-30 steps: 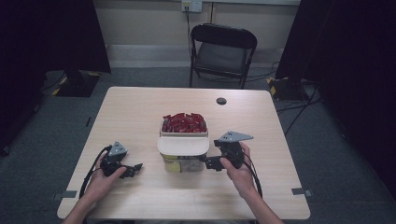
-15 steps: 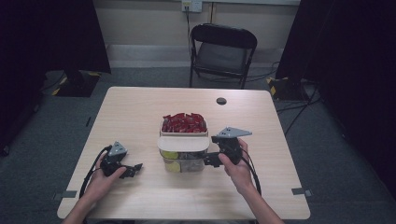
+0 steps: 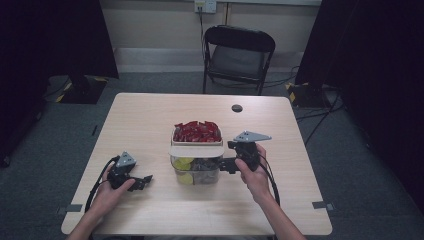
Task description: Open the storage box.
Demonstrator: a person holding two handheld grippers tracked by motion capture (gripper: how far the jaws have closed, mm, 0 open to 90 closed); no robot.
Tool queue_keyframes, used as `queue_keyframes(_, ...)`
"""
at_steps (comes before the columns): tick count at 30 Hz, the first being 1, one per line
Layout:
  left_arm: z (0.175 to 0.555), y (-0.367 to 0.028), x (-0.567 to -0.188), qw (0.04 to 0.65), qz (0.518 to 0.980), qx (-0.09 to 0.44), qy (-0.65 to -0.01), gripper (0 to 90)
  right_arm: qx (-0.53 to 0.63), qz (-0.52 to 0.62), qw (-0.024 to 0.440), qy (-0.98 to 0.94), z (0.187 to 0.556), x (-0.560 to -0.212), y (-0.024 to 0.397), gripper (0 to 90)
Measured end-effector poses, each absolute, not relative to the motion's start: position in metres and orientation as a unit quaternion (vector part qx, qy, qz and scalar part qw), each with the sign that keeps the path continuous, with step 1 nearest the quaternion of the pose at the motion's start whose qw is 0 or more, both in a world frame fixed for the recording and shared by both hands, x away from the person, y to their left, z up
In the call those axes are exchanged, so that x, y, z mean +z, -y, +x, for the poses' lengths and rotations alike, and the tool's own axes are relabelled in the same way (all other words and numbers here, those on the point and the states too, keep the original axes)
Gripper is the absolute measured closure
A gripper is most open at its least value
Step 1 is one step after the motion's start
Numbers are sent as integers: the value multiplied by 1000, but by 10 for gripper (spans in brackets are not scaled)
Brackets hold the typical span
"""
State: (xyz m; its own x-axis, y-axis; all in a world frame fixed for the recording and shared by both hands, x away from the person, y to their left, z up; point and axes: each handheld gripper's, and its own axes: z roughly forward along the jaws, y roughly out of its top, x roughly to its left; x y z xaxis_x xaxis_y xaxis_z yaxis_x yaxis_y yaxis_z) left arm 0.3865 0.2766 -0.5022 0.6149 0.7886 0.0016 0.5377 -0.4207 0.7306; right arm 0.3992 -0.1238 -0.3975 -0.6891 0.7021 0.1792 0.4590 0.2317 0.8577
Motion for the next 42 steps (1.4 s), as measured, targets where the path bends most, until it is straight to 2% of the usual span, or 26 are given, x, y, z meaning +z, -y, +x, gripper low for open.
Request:
queue_keyframes(15,386,-277,-502,358,824,175,-402,106,501,372,112,-774,412,-395,118,137)
queue_keyframes(20,386,-277,-502,358,824,175,-402,106,506,374,93,-772,419,-396,118,135)
queue_keyframes(42,387,-277,-502,357,825,175,-401,106,508,383,92,-766,435,-399,117,134)
